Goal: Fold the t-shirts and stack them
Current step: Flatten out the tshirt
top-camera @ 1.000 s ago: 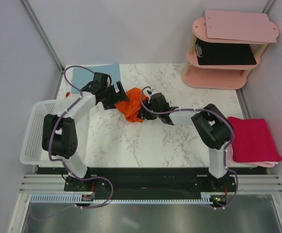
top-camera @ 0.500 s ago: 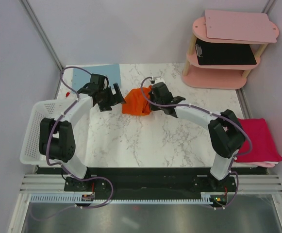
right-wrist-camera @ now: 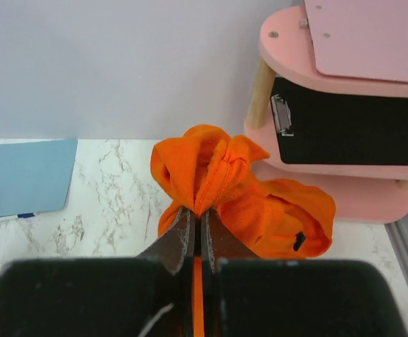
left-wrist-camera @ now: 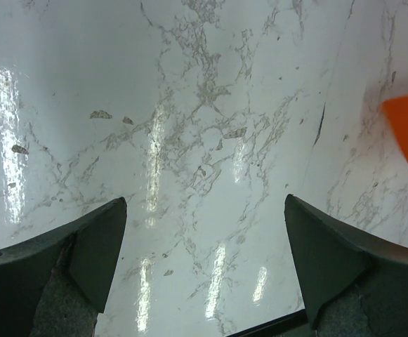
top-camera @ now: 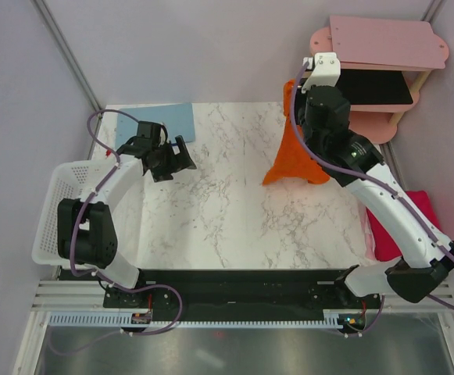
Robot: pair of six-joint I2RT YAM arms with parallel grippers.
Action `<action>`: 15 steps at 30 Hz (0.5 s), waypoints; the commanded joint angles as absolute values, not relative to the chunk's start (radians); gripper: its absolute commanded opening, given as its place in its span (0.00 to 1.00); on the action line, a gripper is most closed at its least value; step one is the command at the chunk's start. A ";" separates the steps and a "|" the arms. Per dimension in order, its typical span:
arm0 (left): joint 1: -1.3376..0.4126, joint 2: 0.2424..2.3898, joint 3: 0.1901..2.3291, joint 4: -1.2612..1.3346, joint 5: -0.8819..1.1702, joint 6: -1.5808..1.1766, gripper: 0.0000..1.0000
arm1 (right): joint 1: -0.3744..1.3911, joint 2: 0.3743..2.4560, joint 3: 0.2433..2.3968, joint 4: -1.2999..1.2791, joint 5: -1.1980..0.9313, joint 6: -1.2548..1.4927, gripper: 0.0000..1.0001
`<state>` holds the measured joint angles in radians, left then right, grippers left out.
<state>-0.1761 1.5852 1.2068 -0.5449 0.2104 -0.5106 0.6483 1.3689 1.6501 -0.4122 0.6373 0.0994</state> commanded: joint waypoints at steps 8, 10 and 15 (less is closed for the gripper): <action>-0.137 1.479 1.174 -0.583 0.166 -0.446 1.00 | 0.667 1.469 1.874 -0.480 0.447 0.061 0.00; -0.123 1.468 1.169 -0.587 0.155 -0.440 1.00 | 0.692 1.486 1.900 -0.480 0.404 0.064 0.00; -0.097 1.447 1.152 -0.600 0.153 -0.434 1.00 | 0.813 1.638 2.034 -0.531 0.360 0.008 0.00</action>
<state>-0.1146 1.4876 1.1702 -0.5812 0.1772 -0.4789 0.7162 1.5425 1.9053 -0.5301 0.4351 0.0589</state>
